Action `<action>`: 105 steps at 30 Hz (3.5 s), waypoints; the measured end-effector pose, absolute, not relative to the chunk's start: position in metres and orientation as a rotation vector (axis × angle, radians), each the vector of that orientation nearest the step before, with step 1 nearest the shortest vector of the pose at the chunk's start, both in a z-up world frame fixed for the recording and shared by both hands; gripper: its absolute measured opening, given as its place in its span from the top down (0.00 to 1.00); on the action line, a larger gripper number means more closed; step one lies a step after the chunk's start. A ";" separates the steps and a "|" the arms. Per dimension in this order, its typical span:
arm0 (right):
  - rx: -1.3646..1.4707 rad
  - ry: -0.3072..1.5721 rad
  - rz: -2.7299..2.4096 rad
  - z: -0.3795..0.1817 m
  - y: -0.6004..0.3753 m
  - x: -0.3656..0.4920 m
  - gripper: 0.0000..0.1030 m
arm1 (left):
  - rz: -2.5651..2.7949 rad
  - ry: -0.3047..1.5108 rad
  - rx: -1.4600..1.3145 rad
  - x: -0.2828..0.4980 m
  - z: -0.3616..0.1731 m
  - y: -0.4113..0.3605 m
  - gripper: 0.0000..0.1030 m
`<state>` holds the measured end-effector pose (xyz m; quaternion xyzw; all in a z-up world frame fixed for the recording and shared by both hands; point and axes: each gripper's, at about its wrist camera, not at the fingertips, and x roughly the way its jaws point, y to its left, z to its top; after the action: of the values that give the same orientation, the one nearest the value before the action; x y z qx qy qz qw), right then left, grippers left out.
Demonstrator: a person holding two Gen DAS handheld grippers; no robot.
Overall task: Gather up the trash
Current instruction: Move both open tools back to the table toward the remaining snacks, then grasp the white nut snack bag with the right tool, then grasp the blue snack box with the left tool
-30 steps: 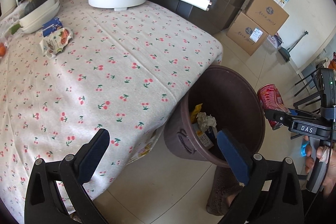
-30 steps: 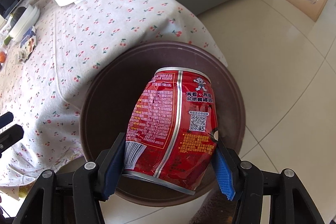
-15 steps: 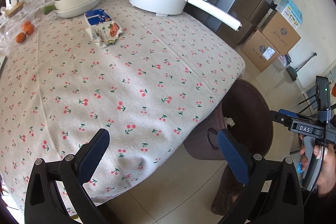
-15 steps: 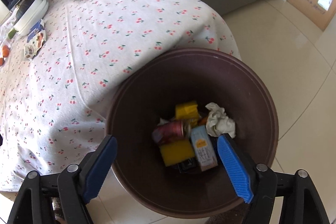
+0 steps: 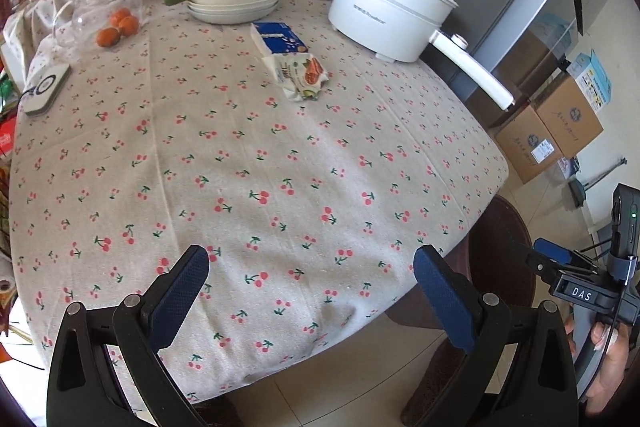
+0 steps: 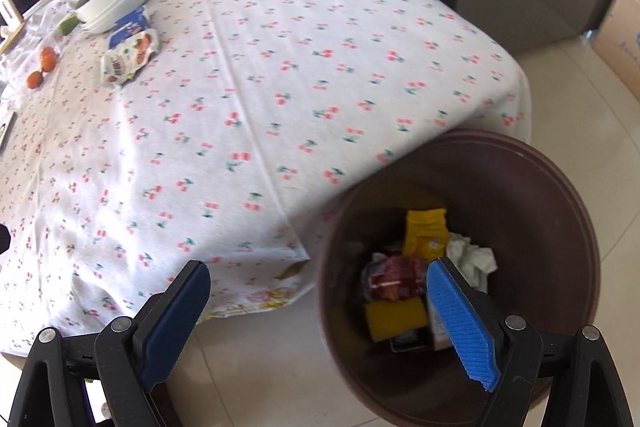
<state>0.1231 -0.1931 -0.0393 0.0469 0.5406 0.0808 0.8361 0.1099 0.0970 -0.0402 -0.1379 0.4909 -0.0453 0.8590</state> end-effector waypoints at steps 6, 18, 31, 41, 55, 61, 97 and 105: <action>0.085 1.121 0.204 -0.037 -0.157 0.131 0.11 | -0.018 1.012 -0.312 0.109 -0.039 0.129 0.00; 0.064 1.090 0.267 -0.040 -0.091 0.161 0.11 | 0.104 0.987 -0.276 0.110 -0.046 0.187 0.00; 0.039 1.069 0.312 -0.047 -0.035 0.245 0.10 | 0.162 0.952 -0.280 0.119 -0.049 0.222 0.00; 0.056 1.077 0.452 -0.064 0.022 0.309 0.09 | 0.170 0.976 -0.280 0.124 -0.057 0.230 0.00; -0.144 1.111 0.459 -0.106 0.056 0.348 0.03 | 0.189 1.018 -0.249 0.132 -0.072 0.231 0.00; -0.075 1.062 0.533 -0.096 0.036 0.338 0.26 | 0.174 1.030 -0.245 0.140 -0.075 0.218 0.00; 0.112 1.050 0.556 -0.074 -0.140 0.290 0.46 | 0.133 0.998 -0.256 0.360 -0.106 0.105 0.39; 0.195 1.083 0.524 -0.045 -0.148 0.255 0.46 | 0.059 1.001 -0.280 0.271 -0.080 0.112 0.39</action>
<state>0.2549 -0.1476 -0.0448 0.0917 0.5085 0.2461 0.8200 0.2709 0.1119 -0.0797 -0.1336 0.4784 0.0281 0.8675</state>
